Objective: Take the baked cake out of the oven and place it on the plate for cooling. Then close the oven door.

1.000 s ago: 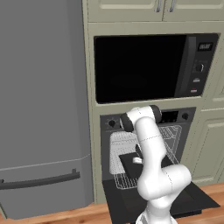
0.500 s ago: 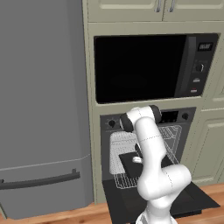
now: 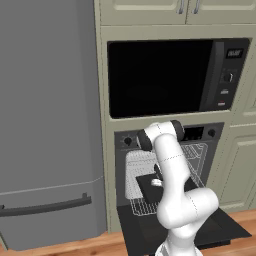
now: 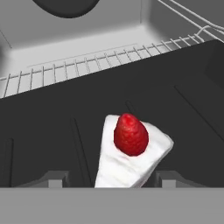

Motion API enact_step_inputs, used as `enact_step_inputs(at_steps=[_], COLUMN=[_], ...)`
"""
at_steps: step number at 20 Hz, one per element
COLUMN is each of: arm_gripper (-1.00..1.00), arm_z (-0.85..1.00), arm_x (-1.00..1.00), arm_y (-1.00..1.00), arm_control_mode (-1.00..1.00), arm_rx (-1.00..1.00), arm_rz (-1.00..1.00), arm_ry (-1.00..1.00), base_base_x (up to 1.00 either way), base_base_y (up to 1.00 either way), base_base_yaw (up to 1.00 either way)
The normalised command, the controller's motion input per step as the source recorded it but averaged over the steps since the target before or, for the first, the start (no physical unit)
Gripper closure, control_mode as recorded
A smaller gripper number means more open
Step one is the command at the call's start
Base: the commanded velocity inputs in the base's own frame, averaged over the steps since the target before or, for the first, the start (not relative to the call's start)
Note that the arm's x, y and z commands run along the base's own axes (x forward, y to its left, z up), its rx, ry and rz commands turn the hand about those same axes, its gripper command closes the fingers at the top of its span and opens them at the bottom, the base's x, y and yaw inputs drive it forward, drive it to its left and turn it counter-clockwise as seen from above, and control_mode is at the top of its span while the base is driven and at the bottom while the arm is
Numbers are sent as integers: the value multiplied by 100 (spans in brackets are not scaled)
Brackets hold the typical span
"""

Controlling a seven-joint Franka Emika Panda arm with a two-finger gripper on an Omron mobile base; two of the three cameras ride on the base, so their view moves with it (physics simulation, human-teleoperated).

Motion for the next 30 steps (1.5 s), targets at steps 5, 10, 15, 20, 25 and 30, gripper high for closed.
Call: enact_step_inputs(at_steps=[5, 10, 15, 20, 25, 30], arm_gripper=[100, 100, 100, 100, 100, 100], arm_z=[0, 0, 0, 0, 27, 81], arm_x=[0, 0, 0, -18, -73, -49], arm_y=[0, 0, 0, -17, -27, 0], arm_control_mode=[-100, -100, -100, -100, -100, -100], arm_rx=[0, 0, 0, 0, 0, 0], arm_rz=[0, 0, 0, 1, 8, 15], arm_ry=[0, 0, 0, 0, -5, -1], base_base_x=[0, 0, 0, 0, 0, 0], base_base_y=[0, 0, 0, 0, 0, 0], base_base_yaw=[0, 0, 0, 0, 0, 0])
